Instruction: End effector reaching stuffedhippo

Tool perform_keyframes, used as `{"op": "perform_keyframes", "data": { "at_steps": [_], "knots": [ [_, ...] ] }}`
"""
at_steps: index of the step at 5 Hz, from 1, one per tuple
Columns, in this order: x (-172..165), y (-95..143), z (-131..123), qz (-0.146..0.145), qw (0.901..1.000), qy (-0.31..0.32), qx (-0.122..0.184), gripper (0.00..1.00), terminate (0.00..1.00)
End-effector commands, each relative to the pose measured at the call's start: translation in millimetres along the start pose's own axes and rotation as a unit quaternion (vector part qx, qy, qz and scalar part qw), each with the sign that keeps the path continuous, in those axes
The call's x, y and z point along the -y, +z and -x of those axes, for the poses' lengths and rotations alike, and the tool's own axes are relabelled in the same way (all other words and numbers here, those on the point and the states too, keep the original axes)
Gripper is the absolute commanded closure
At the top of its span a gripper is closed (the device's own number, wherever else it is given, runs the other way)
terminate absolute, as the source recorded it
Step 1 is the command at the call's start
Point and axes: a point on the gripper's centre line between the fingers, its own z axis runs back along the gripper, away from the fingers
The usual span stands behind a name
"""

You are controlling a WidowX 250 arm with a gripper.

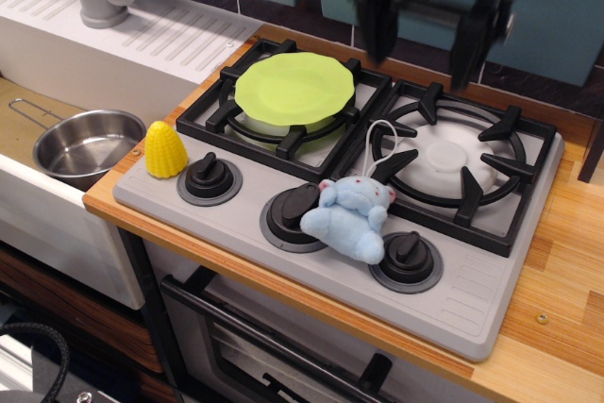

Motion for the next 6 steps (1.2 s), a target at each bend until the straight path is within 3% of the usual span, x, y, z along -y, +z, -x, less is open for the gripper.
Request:
{"op": "perform_keyframes", "data": {
  "at_steps": [1, 6],
  "knots": [
    [3.1, 12.5, 19.3, -0.027, 0.9982, -0.013, 0.051, 0.0, 0.0],
    [-13.3, -57.2, 46.9, -0.031, 0.9899, -0.044, 0.131, 0.0, 0.0]
  ]
}}
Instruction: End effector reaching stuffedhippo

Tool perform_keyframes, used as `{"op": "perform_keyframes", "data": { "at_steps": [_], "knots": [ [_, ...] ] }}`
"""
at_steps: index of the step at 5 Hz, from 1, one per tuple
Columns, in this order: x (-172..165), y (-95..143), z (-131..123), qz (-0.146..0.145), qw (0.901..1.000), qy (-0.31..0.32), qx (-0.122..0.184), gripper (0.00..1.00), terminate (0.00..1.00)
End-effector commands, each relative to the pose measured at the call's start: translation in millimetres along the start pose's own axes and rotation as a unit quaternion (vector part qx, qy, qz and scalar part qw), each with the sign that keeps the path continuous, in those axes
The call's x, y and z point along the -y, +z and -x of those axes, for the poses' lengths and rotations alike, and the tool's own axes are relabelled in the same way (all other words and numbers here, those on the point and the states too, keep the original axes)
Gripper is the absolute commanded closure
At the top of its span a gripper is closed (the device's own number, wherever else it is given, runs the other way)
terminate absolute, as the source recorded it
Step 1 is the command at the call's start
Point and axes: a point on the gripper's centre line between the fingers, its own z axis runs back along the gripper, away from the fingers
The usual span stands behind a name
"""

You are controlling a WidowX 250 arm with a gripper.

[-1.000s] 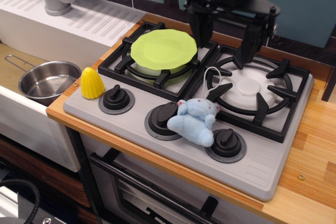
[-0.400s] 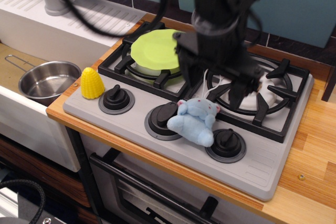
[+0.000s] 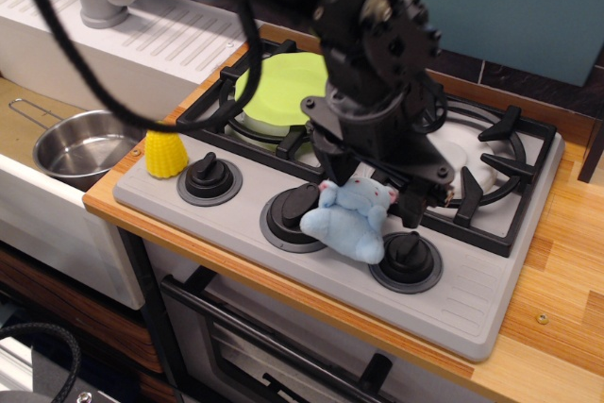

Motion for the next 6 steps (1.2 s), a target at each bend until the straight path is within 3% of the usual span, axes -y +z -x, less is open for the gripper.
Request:
{"op": "perform_keyframes", "data": {
  "at_steps": [1, 6],
  "knots": [
    [-5.7, -26.5, 3.9, 0.007, 0.9987, -0.014, 0.048, 0.0, 0.0],
    [-6.2, -31.1, 7.0, 0.012, 0.999, -0.013, 0.042, 0.0, 0.0]
  ]
}}
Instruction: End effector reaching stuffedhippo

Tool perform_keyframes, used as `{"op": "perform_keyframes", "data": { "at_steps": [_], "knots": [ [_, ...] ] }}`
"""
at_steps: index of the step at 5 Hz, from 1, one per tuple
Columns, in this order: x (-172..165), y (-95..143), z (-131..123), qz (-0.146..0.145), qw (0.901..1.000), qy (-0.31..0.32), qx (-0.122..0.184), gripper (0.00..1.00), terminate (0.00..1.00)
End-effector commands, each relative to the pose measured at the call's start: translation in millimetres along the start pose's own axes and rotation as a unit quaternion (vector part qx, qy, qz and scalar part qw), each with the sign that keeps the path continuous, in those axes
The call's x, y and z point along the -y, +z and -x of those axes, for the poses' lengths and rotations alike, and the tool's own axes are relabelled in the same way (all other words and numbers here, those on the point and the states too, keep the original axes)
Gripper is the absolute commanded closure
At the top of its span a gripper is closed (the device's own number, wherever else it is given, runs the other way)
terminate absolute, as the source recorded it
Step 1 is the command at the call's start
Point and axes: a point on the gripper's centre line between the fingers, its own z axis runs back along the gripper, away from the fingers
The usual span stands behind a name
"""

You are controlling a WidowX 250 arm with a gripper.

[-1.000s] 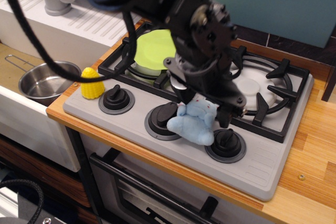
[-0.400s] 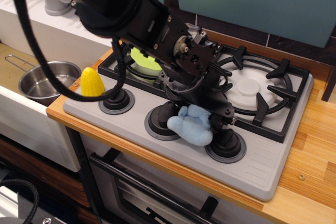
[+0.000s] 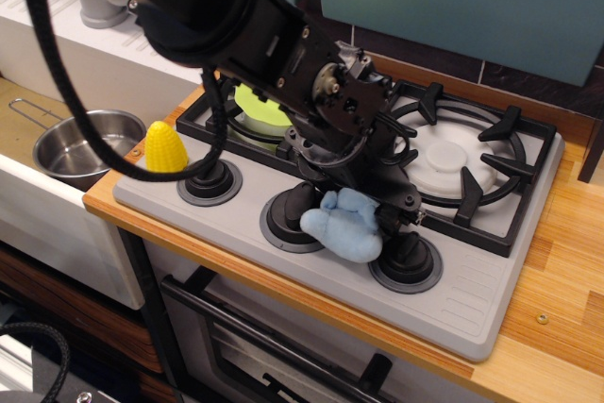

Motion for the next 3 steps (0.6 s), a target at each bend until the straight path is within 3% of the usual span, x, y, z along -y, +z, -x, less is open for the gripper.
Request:
{"op": "perform_keyframes", "data": {
  "at_steps": [1, 2, 3],
  "knots": [
    [-0.4, 0.4, -3.0, 0.0, 1.0, 0.001, 0.001, 0.0, 0.0],
    [-0.4, 0.4, -3.0, 0.0, 1.0, 0.001, 0.001, 0.0, 0.0],
    [-0.4, 0.4, -3.0, 0.0, 1.0, 0.001, 0.001, 0.0, 1.0]
  ]
}}
